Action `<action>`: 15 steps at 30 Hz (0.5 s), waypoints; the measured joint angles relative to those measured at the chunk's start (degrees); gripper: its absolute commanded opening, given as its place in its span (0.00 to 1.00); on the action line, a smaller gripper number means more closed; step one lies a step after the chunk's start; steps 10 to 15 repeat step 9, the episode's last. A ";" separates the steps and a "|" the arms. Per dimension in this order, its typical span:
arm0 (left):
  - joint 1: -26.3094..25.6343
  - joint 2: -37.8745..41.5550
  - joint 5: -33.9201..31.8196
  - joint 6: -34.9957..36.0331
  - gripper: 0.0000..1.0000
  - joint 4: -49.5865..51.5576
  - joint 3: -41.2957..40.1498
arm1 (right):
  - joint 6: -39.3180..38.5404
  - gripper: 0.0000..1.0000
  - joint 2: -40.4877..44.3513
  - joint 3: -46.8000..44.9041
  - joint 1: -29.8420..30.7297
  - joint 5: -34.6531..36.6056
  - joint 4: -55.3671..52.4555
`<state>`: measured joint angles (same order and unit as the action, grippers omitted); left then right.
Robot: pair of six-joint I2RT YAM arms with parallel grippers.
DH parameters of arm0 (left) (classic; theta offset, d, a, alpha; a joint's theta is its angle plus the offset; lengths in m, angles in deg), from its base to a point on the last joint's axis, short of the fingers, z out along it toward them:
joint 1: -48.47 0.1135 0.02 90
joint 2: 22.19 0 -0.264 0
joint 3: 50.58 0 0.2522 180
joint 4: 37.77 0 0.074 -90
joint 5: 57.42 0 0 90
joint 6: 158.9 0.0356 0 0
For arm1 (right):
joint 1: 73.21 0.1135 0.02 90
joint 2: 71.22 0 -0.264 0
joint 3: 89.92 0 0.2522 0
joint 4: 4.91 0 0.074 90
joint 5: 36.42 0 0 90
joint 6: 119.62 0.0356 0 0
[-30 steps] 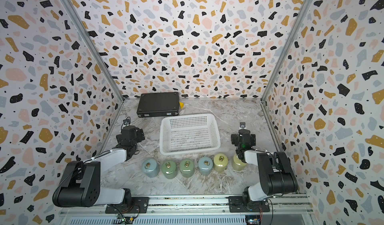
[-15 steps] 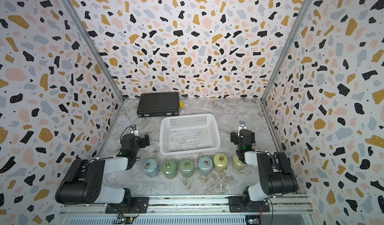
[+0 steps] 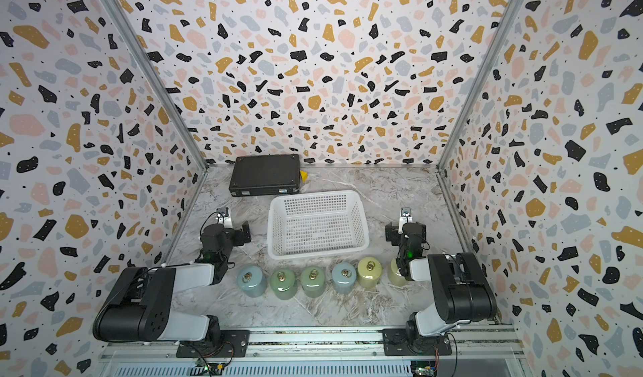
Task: Take the tea canister out of the basket
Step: Reset both arms
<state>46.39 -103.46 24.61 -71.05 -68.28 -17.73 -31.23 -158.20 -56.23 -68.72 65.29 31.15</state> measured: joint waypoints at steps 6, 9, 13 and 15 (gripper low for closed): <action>0.00 0.00 0.00 0.02 0.99 0.00 0.00 | -0.02 0.99 0.00 -0.07 0.00 -0.15 0.44; 0.00 0.00 0.07 0.09 1.00 -0.13 0.00 | -0.02 0.99 0.00 -0.07 0.00 -0.15 0.50; 0.00 0.00 0.07 0.09 1.00 -0.13 0.00 | -0.02 0.99 0.00 -0.07 0.00 -0.15 0.50; 0.00 0.00 0.07 0.09 1.00 -0.13 0.00 | -0.02 0.99 0.00 -0.07 0.00 -0.15 0.50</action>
